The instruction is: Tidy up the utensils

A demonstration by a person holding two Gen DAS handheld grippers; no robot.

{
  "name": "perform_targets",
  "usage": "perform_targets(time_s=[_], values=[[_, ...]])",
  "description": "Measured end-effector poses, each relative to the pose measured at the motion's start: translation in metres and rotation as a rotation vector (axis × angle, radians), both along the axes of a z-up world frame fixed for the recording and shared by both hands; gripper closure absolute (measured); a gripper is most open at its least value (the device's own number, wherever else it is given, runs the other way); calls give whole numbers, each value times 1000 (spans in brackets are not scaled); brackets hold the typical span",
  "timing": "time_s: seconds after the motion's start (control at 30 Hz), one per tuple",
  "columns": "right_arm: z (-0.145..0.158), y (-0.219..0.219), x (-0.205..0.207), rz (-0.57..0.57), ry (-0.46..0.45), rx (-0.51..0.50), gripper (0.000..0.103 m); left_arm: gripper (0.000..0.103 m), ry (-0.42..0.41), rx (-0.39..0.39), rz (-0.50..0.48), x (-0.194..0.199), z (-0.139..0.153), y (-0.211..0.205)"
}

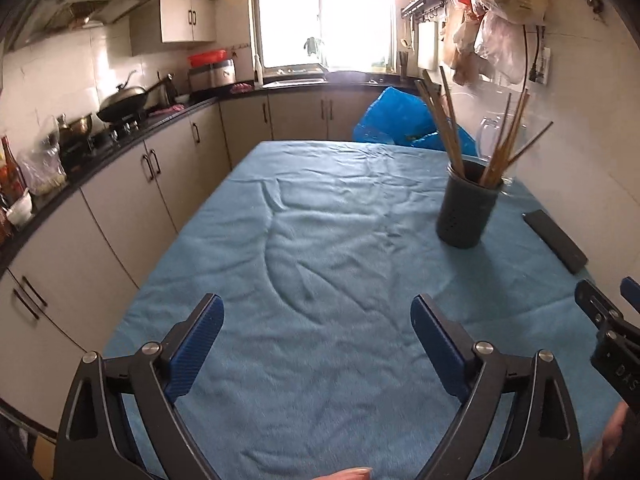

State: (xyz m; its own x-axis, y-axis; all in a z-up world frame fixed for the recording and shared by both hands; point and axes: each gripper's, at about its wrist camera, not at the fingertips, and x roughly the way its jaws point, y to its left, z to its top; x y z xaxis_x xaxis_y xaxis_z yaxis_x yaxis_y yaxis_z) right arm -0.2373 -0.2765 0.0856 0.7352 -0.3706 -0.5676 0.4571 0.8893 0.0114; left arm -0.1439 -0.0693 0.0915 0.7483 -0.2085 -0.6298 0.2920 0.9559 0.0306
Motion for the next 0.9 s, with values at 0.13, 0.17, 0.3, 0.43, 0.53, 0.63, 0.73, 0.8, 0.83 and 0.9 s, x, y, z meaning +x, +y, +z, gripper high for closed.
perform_targets(time_s=[0.13, 0.17, 0.3, 0.43, 0.53, 0.63, 0.73, 0.8, 0.83, 0.9], values=[[1, 3, -10, -12, -4, -6, 12, 9, 16, -33, -1, -8, -1, 3], [2, 5, -12, -14, -6, -10, 11, 9, 18, -27, -12, -11, -1, 2], [3, 8, -18, -16, -10, -13, 11, 9, 6, 3, -31, -20, 1, -5], [4, 10, -22, -15, -13, -11, 11, 9, -14, 43, -35, -27, 4, -10], [5, 9, -24, -17, -17, -5, 11, 9, -26, 75, -22, -31, 5, -13], [4, 9, -26, -13, -17, 1, 10, 9, -28, 67, -22, -35, 8, -12], [3, 8, -27, -13, -15, 8, 10, 9, -40, 97, 7, -38, 8, -12], [3, 7, -27, -14, -16, 12, 10, 9, -48, 112, 31, -38, 8, -10], [3, 7, -27, -13, -18, 12, 10, 9, -49, 111, 38, -38, 8, -9], [3, 7, -26, -11, -18, 10, 10, 9, -42, 107, 51, -36, 8, -6]])
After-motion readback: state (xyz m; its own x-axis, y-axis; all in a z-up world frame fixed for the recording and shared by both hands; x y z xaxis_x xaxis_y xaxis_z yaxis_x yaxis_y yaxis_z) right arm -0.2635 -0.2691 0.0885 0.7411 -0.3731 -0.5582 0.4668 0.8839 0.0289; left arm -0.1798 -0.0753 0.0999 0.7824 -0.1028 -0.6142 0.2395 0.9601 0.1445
